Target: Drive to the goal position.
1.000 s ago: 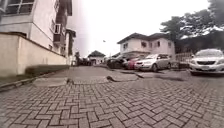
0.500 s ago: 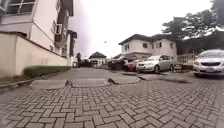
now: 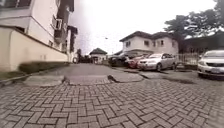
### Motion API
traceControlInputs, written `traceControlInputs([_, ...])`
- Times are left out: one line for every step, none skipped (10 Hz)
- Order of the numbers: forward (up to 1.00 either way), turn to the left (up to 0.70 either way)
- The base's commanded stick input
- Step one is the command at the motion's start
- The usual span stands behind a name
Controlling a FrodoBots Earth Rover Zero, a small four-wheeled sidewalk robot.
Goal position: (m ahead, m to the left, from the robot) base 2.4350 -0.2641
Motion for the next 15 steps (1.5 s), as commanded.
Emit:
traceControlInputs([0.50,0.49])
traceControlInputs([0.50,0.50])
traceControlInputs([0.50,0.50])
traceControlInputs([0.50,0.50])
traceControlInputs([0.50,0.30])
traceControlInputs([0.50,0.00])
traceControlInputs([0.50,0.00])
traceControlInputs([0.50,0.00])
traceControlInputs([0.50,0.00])
traceControlInputs([0.50,0.00])
traceControlInputs([0.50,0.00])
traceControlInputs([0.50,0.00])
traceControlInputs([0.50,0.00])
traceControlInputs([0.50,0.00])
traceControlInputs([0.50,0.00])
